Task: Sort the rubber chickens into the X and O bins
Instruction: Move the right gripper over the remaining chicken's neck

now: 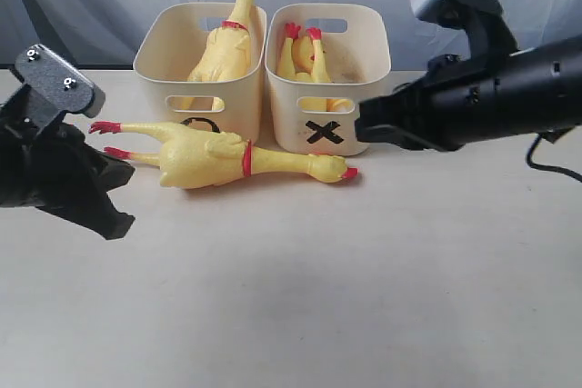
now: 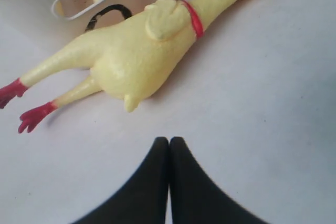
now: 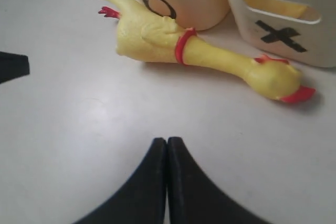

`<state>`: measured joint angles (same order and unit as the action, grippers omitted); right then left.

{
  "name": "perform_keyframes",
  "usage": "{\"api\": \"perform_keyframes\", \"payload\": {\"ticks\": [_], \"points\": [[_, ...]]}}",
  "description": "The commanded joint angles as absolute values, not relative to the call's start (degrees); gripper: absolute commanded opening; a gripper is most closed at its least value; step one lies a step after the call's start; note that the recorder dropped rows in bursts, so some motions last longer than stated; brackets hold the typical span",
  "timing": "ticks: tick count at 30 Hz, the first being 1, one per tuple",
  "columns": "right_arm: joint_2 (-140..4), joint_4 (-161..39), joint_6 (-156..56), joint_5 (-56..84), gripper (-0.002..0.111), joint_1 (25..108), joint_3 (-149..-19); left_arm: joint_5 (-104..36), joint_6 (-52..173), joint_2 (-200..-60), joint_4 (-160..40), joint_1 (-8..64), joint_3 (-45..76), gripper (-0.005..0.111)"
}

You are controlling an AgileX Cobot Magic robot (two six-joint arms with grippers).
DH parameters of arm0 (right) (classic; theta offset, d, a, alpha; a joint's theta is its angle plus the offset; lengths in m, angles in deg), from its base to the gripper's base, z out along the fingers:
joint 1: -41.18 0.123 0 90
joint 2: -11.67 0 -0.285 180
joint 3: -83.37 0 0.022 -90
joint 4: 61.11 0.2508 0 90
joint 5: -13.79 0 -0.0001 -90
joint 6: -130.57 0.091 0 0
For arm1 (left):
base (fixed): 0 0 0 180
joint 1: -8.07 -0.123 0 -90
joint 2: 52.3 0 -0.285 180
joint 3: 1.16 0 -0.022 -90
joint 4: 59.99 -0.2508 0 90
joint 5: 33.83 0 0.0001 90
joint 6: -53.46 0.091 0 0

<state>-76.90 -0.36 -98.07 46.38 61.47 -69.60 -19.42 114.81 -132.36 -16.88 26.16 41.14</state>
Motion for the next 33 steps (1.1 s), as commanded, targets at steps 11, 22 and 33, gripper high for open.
{"api": "perform_keyframes", "payload": {"ticks": [11, 22, 33], "points": [[-98.39, 14.92, -113.65, 57.02, -0.001, 64.38, -83.01, -32.4, 112.41, -127.69, -11.15, 22.15, 53.29, 0.0], [-103.64, -5.17, -123.53, 42.21, -0.001, 72.7, -91.38, -39.34, 112.32, -127.69, -8.14, 22.15, 58.03, 0.0], [-107.35, 4.16, -74.79, 38.1, -0.001, 72.98, -91.38, -40.09, 112.32, -127.69, -8.14, 22.15, 58.03, 0.0]]}}
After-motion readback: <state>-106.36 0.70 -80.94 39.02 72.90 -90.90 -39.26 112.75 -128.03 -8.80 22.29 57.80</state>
